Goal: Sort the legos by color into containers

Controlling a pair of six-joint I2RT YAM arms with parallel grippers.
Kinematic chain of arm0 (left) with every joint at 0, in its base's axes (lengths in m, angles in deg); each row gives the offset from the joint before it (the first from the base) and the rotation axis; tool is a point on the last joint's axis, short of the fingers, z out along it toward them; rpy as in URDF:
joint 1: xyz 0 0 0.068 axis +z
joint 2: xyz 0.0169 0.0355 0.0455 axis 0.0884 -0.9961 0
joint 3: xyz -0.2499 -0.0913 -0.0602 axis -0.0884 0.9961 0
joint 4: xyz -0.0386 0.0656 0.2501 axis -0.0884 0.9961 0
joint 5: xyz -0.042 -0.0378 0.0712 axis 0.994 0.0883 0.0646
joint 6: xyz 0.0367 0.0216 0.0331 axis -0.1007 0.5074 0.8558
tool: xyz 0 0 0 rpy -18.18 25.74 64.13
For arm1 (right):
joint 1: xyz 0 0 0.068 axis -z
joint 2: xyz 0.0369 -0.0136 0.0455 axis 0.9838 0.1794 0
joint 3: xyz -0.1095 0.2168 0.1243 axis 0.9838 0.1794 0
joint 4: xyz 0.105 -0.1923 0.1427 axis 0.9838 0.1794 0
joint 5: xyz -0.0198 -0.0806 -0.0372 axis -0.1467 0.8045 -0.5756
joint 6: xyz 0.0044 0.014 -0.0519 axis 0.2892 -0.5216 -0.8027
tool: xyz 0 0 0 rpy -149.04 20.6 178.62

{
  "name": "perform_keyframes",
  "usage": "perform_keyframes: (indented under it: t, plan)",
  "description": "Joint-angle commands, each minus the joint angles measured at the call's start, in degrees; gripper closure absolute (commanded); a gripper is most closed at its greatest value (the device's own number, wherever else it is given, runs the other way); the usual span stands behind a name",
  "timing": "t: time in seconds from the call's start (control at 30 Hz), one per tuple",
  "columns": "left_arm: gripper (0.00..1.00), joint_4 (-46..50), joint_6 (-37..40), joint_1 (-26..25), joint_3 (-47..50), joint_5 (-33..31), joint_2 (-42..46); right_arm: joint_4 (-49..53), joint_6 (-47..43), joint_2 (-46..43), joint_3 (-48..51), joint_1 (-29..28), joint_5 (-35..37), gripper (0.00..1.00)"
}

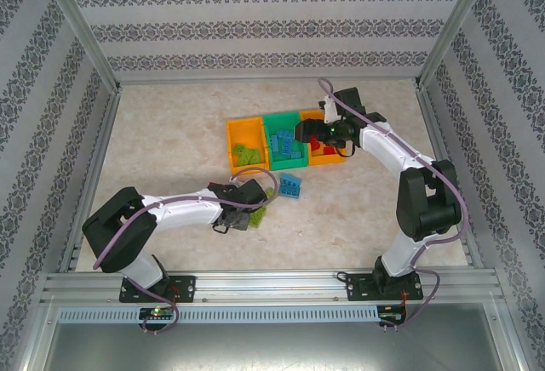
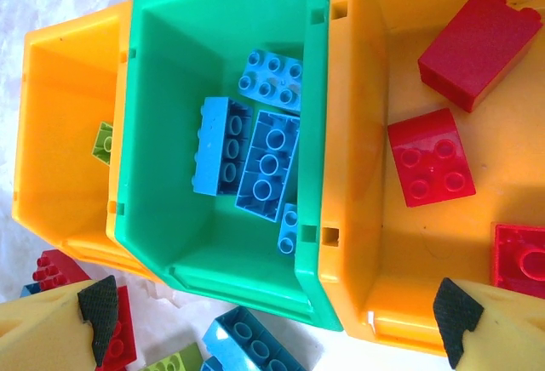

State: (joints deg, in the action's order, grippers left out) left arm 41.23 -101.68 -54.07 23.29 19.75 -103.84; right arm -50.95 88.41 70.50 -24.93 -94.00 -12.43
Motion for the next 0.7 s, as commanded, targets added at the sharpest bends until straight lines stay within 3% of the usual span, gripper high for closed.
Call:
perform_keyframes:
  t: [0.0,0.37,0.67]
  plan:
    - [0.55,-0.71,0.02,0.58,-0.7,-0.15,-0.81,0.54,-0.22,-1.81,0.59,0.57,0.15,0.02]
    - [0.72,0.33,-1.06,0.59,-0.74,-0.62,1.07,0.27,-0.3,-1.99,1.29,0.59,0.16,0.02]
    - [0.73,6.4,-2.47,0.59,-1.48,-1.23,8.38,0.01,-0.43,-2.41,1.51,0.57,-0.22,0.02]
